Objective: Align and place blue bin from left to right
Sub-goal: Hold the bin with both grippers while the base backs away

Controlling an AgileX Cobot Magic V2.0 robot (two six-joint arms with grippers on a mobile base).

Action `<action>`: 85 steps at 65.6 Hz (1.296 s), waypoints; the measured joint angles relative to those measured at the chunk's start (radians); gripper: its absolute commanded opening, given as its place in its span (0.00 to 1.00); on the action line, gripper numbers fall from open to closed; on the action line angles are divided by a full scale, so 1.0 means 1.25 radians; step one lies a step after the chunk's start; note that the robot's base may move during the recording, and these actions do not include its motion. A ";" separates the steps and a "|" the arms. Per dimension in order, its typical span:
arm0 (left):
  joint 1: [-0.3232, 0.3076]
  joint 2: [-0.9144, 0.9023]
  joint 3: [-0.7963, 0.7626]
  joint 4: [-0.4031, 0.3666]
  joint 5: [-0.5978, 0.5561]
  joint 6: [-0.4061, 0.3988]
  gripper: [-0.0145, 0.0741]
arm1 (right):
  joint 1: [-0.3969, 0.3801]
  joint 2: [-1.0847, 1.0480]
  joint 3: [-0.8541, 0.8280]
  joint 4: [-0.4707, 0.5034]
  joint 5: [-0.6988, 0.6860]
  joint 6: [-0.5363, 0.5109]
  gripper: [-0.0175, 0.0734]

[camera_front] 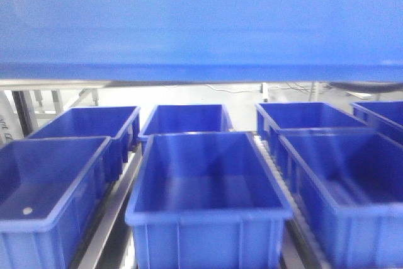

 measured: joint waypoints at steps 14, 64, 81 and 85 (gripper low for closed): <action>0.000 0.000 0.000 0.000 0.000 0.000 0.04 | 0.000 0.000 0.000 0.000 0.000 0.000 0.10; 0.000 0.000 0.000 0.000 0.000 0.000 0.04 | 0.000 0.000 0.000 -0.001 0.004 0.000 0.10; 0.000 0.000 0.000 -0.002 0.000 0.000 0.04 | 0.000 0.000 0.000 0.000 0.012 0.000 0.10; 0.000 0.000 0.000 -0.002 0.000 0.000 0.04 | 0.000 0.000 0.000 0.000 0.012 0.000 0.10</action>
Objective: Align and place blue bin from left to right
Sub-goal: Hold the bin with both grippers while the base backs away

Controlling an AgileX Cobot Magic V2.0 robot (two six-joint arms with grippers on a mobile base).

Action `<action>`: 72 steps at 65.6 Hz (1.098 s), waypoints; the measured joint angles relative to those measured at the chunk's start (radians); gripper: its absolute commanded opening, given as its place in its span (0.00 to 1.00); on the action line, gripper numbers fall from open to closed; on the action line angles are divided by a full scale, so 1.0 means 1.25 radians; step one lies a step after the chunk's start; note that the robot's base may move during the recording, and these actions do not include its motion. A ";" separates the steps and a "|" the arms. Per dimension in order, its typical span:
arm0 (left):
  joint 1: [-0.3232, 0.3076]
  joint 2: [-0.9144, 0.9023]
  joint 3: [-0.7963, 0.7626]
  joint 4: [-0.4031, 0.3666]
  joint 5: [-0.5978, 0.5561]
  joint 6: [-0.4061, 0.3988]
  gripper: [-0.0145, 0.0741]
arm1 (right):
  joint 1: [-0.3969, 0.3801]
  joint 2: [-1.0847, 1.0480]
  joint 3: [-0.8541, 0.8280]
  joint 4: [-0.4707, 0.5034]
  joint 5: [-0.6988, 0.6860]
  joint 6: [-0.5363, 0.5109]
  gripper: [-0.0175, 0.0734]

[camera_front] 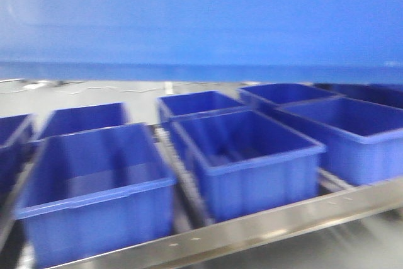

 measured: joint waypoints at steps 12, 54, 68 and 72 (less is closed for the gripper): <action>0.000 0.000 0.000 0.000 0.000 0.000 0.04 | 0.000 0.000 0.000 0.000 0.000 0.000 0.10; 0.000 0.000 0.000 -0.002 0.000 0.000 0.04 | 0.000 0.000 0.000 0.000 0.005 0.000 0.10; 0.000 0.000 0.000 -0.002 0.000 0.000 0.04 | 0.000 0.000 0.000 0.000 0.005 0.000 0.10; 0.000 0.000 0.000 -0.003 0.000 0.000 0.04 | 0.000 0.000 0.000 0.000 0.009 0.000 0.10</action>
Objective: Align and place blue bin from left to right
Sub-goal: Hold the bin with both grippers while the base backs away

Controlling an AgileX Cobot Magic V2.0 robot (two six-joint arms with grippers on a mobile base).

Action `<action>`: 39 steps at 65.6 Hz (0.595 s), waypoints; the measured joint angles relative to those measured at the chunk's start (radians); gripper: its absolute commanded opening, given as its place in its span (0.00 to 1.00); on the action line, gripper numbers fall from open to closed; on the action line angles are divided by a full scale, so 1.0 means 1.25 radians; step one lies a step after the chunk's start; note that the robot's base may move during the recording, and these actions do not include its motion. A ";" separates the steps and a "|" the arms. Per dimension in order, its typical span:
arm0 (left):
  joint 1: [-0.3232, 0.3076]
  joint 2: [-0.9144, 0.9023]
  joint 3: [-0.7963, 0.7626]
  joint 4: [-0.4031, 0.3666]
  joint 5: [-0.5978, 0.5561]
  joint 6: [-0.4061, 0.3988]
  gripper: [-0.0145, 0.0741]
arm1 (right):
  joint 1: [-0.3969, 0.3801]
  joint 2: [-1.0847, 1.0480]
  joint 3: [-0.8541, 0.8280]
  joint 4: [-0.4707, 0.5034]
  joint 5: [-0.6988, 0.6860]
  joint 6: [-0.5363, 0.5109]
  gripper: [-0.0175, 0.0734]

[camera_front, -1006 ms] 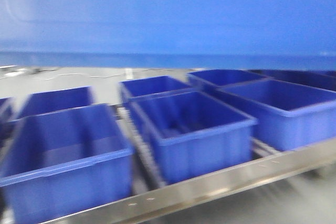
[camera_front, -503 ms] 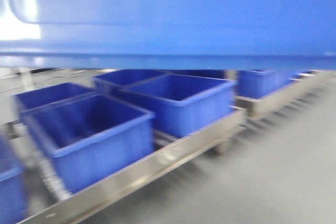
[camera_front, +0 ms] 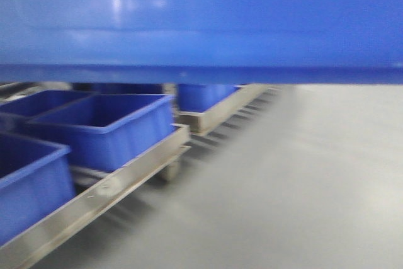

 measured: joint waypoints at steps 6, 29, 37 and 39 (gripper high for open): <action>-0.001 0.000 0.000 -0.002 0.000 0.000 0.04 | 0.003 0.000 0.000 0.000 0.011 0.000 0.10; -0.004 0.001 0.000 -0.011 0.000 0.000 0.04 | 0.006 0.000 0.000 0.002 0.034 -0.009 0.10; -0.004 0.001 0.000 -0.011 0.000 0.000 0.04 | 0.006 -0.001 0.000 0.002 0.036 -0.035 0.10; -0.004 0.001 0.000 -0.011 0.000 0.000 0.04 | 0.006 -0.001 0.000 0.002 0.036 -0.041 0.10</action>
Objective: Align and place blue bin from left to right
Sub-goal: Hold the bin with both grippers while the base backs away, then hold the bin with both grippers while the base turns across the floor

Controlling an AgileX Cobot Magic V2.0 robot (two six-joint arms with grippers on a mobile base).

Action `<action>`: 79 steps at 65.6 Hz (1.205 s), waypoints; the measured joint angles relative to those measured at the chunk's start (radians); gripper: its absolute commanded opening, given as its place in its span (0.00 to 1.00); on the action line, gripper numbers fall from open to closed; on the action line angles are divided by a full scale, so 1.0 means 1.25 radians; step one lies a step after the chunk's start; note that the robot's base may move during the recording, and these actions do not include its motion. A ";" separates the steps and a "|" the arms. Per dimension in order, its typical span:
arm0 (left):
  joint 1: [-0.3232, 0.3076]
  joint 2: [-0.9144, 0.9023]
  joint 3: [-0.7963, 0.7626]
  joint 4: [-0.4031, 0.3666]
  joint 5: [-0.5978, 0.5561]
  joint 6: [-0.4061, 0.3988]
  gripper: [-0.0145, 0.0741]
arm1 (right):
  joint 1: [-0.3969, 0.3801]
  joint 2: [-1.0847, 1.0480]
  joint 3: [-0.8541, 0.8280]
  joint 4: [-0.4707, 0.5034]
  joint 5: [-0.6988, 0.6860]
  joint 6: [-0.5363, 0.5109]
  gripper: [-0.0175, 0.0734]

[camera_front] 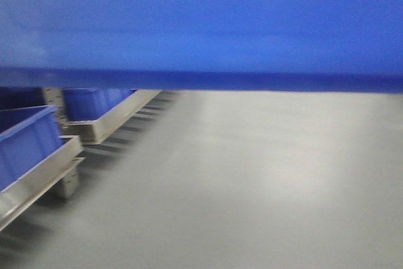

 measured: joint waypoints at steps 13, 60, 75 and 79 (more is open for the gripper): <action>0.000 0.000 0.000 -0.001 0.000 0.000 0.04 | 0.000 0.000 0.000 0.000 0.002 -0.005 0.10; 0.000 0.000 0.000 -0.003 0.000 0.000 0.04 | 0.000 0.000 0.000 0.000 0.003 -0.009 0.10; 0.000 0.000 0.000 0.000 0.000 0.000 0.04 | 0.000 0.000 0.000 -0.003 -0.017 -0.009 0.10; 0.000 0.000 0.000 0.004 0.000 0.000 0.04 | 0.000 0.000 0.000 -0.006 -0.027 -0.009 0.10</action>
